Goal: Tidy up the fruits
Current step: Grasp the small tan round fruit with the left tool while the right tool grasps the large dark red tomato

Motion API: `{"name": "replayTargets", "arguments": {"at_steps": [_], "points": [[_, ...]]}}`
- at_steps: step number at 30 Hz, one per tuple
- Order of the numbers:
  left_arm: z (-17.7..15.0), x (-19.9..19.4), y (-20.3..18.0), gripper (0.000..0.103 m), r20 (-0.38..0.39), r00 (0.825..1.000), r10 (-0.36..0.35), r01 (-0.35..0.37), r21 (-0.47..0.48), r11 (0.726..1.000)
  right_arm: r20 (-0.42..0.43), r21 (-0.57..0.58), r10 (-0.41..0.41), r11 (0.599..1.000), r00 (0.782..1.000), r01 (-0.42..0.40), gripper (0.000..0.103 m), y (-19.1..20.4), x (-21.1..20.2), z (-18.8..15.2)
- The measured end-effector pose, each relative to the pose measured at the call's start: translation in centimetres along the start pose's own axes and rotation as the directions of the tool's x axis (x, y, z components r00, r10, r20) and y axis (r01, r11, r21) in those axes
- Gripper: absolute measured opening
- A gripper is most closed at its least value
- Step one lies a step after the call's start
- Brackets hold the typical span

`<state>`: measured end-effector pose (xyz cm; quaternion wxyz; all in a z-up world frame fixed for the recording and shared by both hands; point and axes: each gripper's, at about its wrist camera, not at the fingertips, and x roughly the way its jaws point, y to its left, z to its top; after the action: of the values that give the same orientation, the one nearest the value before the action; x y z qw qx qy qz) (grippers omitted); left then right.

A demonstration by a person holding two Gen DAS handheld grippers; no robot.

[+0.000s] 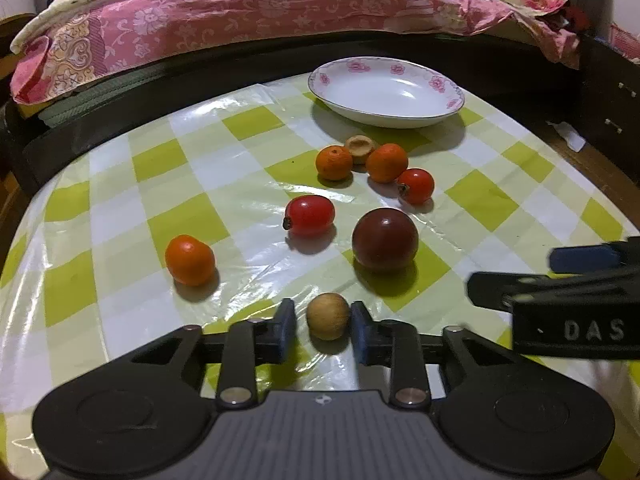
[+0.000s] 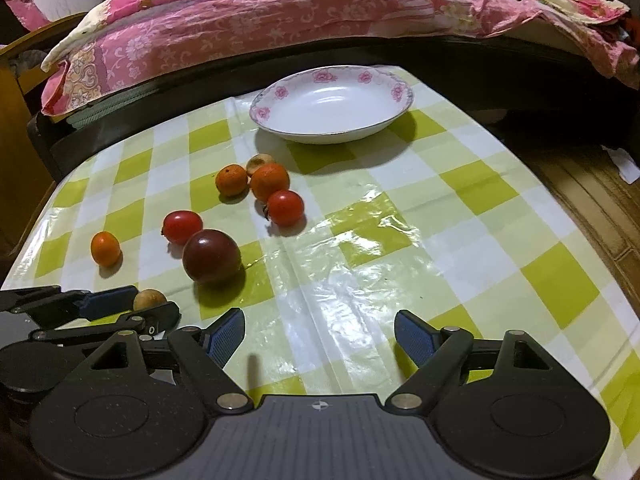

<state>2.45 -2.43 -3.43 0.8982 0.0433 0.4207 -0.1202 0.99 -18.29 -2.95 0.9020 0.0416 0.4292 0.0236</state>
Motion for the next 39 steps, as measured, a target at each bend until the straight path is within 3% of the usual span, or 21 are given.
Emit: {"name": "replayTargets", "arguments": {"at_steps": [6,12,19,21,22,23,39], "points": [[-0.1,-0.3,0.4,0.032,0.002,1.0,-0.03,0.03,-0.011,0.999,0.011,-0.072,0.081,0.994,0.997,-0.08,0.067,1.3,0.9,1.6],[0.0,-0.5,1.2,0.032,0.01,0.999,-0.039,0.039,-0.024,0.999,-0.009,-0.155,0.154,0.976,0.988,-0.153,0.066,3.0,2.6,2.9],[0.0,-0.3,1.8,0.032,0.002,0.999,-0.039,0.039,-0.033,0.999,-0.058,-0.195,0.184,0.962,0.981,-0.192,0.059,4.1,4.8,3.4],[0.0,-0.2,1.8,0.032,0.003,0.999,-0.038,0.038,-0.029,0.999,-0.056,-0.215,0.184,0.958,0.981,-0.191,0.053,4.3,4.8,3.3],[0.0,-0.2,1.8,0.032,0.002,0.999,-0.038,0.038,-0.029,0.999,-0.054,-0.221,0.19,0.955,0.98,-0.198,0.04,4.4,4.7,3.3],[0.0,-0.2,1.8,0.032,0.001,0.999,-0.037,0.037,-0.028,0.999,-0.059,-0.22,0.205,0.952,0.977,-0.213,0.035,4.4,4.7,3.3],[2.2,-0.3,1.8,0.031,0.029,0.999,-0.039,0.04,-0.041,0.998,-0.057,-0.141,0.186,0.971,0.981,-0.192,0.035,2.3,3.4,3.8]]}}
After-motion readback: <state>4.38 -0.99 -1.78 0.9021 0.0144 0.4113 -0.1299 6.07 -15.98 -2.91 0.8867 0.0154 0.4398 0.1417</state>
